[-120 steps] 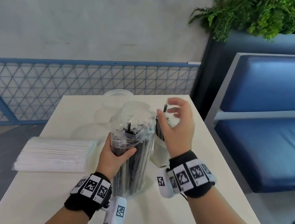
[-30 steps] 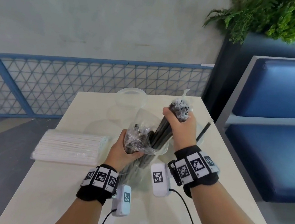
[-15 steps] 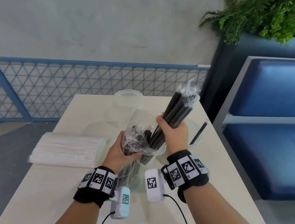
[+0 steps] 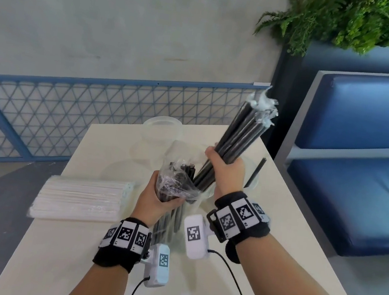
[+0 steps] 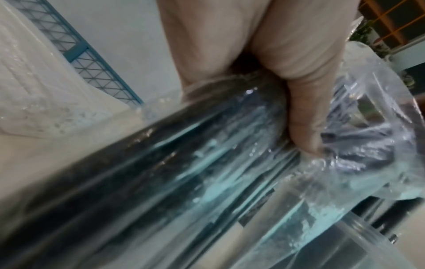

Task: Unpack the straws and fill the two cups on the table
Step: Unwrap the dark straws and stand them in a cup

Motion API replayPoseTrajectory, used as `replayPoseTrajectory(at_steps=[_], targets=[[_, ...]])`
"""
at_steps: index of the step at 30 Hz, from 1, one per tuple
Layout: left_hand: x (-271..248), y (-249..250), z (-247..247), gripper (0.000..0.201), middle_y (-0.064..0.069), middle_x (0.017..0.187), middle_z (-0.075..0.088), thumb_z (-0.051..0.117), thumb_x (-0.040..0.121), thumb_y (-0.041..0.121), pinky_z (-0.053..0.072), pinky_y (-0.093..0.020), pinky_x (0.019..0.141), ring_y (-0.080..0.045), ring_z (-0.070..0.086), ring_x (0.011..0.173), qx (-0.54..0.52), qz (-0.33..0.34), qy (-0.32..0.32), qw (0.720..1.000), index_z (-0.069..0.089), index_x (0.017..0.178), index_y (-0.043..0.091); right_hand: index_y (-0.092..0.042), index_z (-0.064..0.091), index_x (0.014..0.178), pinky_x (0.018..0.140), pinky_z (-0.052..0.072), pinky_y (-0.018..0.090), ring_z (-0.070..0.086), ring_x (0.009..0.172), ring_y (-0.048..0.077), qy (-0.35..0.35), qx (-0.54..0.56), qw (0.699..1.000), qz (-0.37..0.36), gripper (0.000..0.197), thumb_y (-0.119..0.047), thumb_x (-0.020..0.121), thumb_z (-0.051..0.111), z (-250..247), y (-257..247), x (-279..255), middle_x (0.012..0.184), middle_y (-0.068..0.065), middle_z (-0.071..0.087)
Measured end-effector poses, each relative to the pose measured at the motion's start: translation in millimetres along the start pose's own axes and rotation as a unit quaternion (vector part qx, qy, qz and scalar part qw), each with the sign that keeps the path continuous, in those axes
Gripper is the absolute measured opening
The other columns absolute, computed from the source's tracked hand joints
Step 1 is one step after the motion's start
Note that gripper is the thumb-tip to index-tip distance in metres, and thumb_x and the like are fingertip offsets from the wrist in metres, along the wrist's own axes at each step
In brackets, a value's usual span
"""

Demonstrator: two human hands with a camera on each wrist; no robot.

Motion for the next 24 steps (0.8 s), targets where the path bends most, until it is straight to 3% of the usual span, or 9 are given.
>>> replayPoseTrajectory(at_steps=[4,7,9,12,16,19,22,24], targets=[[2,-9,-7,0.074,0.004,0.119,0.062,0.083,0.066,0.018,0.047,-0.036,0.098,-0.013,0.059,0.11,-0.002,-0.032,0.027,0.999,0.044,0.128,0.027,-0.011,0.06,0.079,0.071,0.051,0.037,0.058,0.07,0.021,0.033,0.137,0.989,0.037,0.011,-0.004,0.075,0.068,-8,-20,13,0.074,0.006,0.059],[3,-12,-9,0.081,0.002,0.126,0.059,0.084,0.064,0.022,0.043,-0.043,0.104,-0.016,0.056,0.116,0.0,-0.043,0.045,0.998,0.04,0.133,0.026,-0.013,0.058,0.075,0.069,0.05,0.038,0.057,0.073,0.024,0.031,0.156,0.987,0.016,0.014,-0.001,0.076,0.065,-15,-33,18,0.077,0.012,0.056],[3,-11,-8,0.07,0.002,0.12,0.062,0.081,0.067,0.015,0.044,-0.044,0.103,-0.016,0.057,0.112,-0.005,-0.037,0.057,0.998,0.045,0.127,0.025,-0.013,0.056,0.075,0.062,0.05,0.029,0.056,0.069,0.019,0.052,0.12,0.991,-0.033,0.015,0.0,0.076,0.064,-22,-42,18,0.076,0.011,0.056],[1,-10,-6,0.063,0.005,0.113,0.063,0.079,0.069,0.009,0.044,-0.044,0.102,-0.015,0.059,0.107,-0.015,-0.03,0.067,0.997,0.048,0.119,0.029,-0.01,0.057,0.087,0.063,0.049,0.014,0.057,0.068,0.007,0.083,0.051,0.989,-0.113,0.014,-0.005,0.078,0.067,-32,-54,22,0.076,-0.003,0.059],[-1,-8,-2,0.065,0.007,0.113,0.062,0.079,0.07,0.008,0.043,-0.042,0.104,-0.013,0.058,0.107,-0.029,-0.027,0.068,0.997,0.047,0.121,0.03,-0.021,0.051,0.086,0.062,0.043,0.002,0.055,0.064,-0.01,0.061,-0.074,0.978,-0.188,0.021,-0.013,0.079,0.069,-32,-55,29,0.075,-0.015,0.055],[-1,-4,2,0.065,0.005,0.115,0.062,0.079,0.07,0.008,0.044,-0.043,0.103,-0.014,0.059,0.109,-0.038,-0.024,0.063,0.997,0.046,0.123,0.029,-0.014,0.056,0.092,0.06,0.043,0.002,0.055,0.064,-0.006,0.025,-0.146,0.975,-0.166,0.021,-0.015,0.078,0.071,-28,-34,33,0.075,-0.01,0.058],[-1,-2,5,0.064,0.006,0.114,0.063,0.079,0.069,0.008,0.045,-0.044,0.101,-0.015,0.06,0.108,-0.046,-0.025,0.053,0.997,0.048,0.121,0.028,-0.011,0.057,0.102,0.074,0.049,0.02,0.059,0.077,0.011,-0.006,-0.195,0.974,-0.115,0.034,-0.019,0.073,0.075,-31,-11,36,0.085,-0.003,0.062],[-2,-2,6,0.065,0.004,0.116,0.063,0.079,0.07,0.008,0.045,-0.042,0.101,-0.015,0.06,0.109,-0.054,-0.028,0.051,0.997,0.047,0.123,0.027,-0.011,0.054,0.105,0.07,0.045,0.014,0.057,0.08,0.012,-0.001,-0.191,0.975,-0.113,0.042,-0.02,0.071,0.077,-35,-8,37,0.086,-0.006,0.061]])
Point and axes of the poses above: each hand's wrist, its own x-axis towards the middle knuckle, its own z-axis out of the palm, y = z × x, the point moved 4 cm from there along x, towards the middle knuckle
